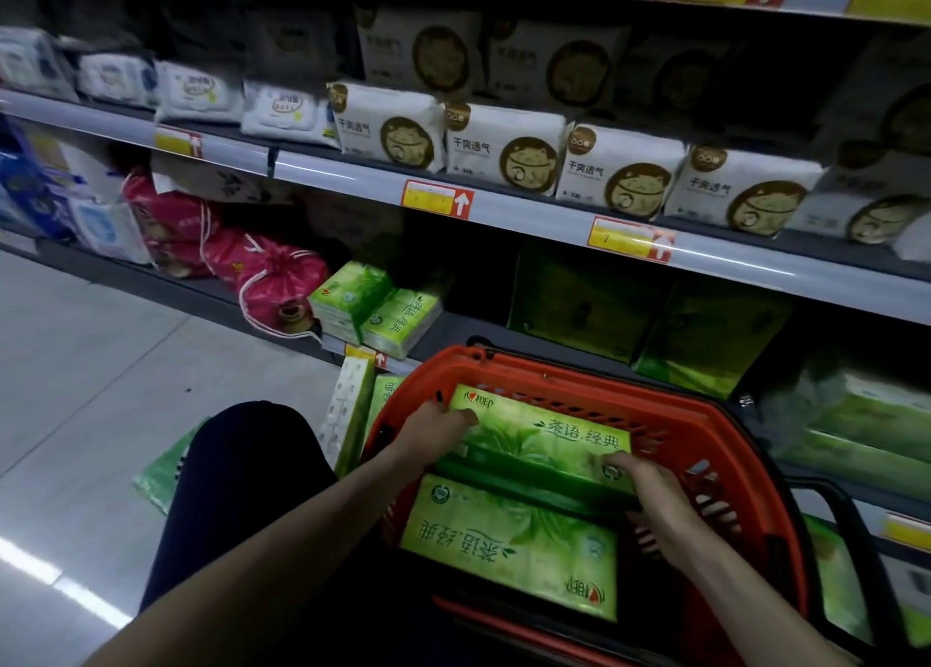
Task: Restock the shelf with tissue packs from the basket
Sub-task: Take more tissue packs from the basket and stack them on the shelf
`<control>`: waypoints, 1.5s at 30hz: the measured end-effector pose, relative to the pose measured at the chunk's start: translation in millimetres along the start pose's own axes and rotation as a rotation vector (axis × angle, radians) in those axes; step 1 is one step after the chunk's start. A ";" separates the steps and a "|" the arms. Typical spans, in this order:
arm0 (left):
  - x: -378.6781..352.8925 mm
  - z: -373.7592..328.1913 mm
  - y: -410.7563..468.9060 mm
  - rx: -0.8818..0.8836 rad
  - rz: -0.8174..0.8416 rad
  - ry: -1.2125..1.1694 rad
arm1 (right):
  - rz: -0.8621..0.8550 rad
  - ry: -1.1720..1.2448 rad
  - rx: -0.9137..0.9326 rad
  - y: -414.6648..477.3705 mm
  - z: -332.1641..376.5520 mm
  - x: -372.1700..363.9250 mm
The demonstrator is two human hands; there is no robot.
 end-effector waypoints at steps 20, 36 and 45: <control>34.6 -20.2 -19.3 0.313 0.197 -0.676 | 0.055 0.521 0.093 -21.1 57.0 -0.9; 163.8 -71.5 69.8 0.162 -0.045 -0.875 | 0.090 0.845 -0.128 -34.6 173.0 -173.3; 149.9 -35.8 111.9 0.329 -0.244 -0.922 | 0.265 0.510 -0.028 -64.8 215.4 -283.4</control>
Point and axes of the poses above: each hand's wrist, its own y-axis towards the middle knuckle, its own x-axis out of the back of the hand, z = x × y, the point moved 8 cm from there along y, towards the middle knuckle, and after that the axes turned 14 degrees about -z, right-handed, at the moved point
